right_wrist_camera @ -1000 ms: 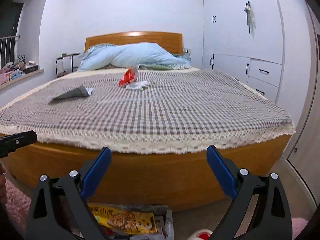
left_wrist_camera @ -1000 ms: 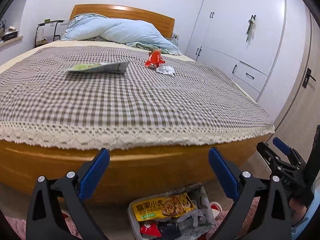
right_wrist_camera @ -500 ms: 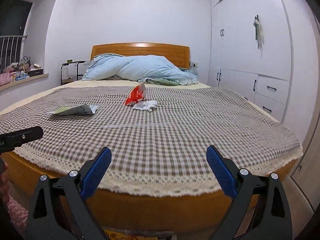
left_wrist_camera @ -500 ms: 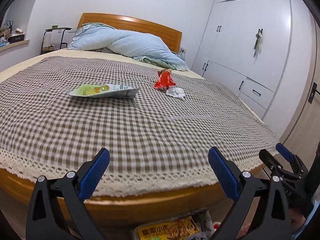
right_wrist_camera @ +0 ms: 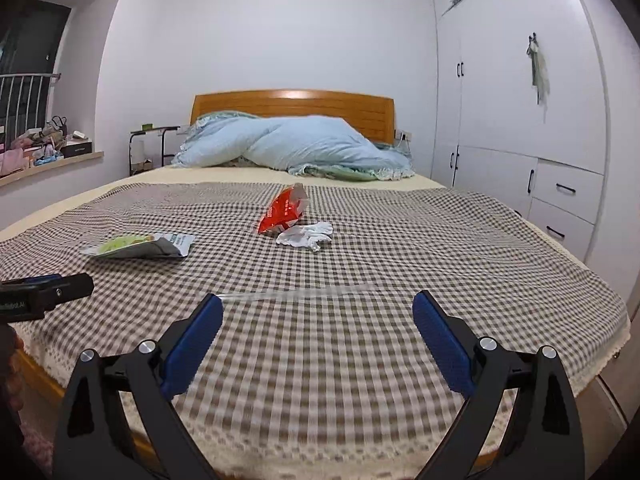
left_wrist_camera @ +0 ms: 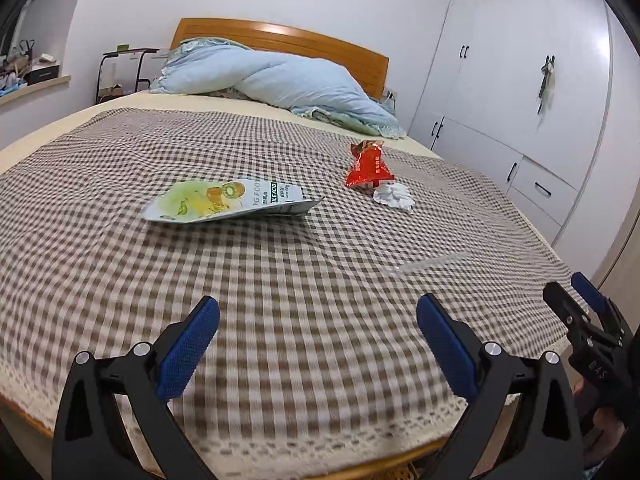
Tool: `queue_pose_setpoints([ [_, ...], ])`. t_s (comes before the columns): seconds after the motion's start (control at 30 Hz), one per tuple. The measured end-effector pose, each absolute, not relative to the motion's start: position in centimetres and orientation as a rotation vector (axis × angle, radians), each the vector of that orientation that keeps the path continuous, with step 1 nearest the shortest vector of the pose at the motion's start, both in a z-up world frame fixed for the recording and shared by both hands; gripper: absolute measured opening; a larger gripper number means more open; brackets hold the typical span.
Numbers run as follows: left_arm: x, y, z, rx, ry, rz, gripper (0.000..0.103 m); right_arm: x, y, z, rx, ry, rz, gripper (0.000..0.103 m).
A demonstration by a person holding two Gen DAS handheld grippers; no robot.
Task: Collect trash
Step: 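Move both open tools toward the green dog food pouch on the bedspread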
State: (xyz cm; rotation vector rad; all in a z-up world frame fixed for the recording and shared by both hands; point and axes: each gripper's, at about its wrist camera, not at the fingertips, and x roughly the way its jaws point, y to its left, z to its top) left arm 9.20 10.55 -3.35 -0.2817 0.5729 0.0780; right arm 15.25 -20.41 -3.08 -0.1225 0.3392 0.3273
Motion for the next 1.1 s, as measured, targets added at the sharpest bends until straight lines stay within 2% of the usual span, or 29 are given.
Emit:
queue_pose_setpoints([
  [0.33, 13.3, 11.2, -3.2, -0.238, 0.631, 0.054, 0.095, 22.7, -17.1, -3.6, -0.162, 0.591, 0.228, 0.092],
  [0.6, 15.6, 13.5, -2.4, -0.195, 0.653, 0.085, 0.095, 26.8, -14.8, -4.0, -0.081, 0.751, 0.135, 0.092],
  [1.03, 17.5, 16.4, -2.5, -0.116, 0.717, 0.108, 0.095, 31.5, -11.8, -8.6, 0.003, 0.991, -0.035, 0.092],
  [1.1, 17.8, 16.8, -2.7, -0.099, 0.731, 0.111, 0.095, 31.4, -12.0, -8.9, -0.007, 0.97, -0.026, 0.088],
])
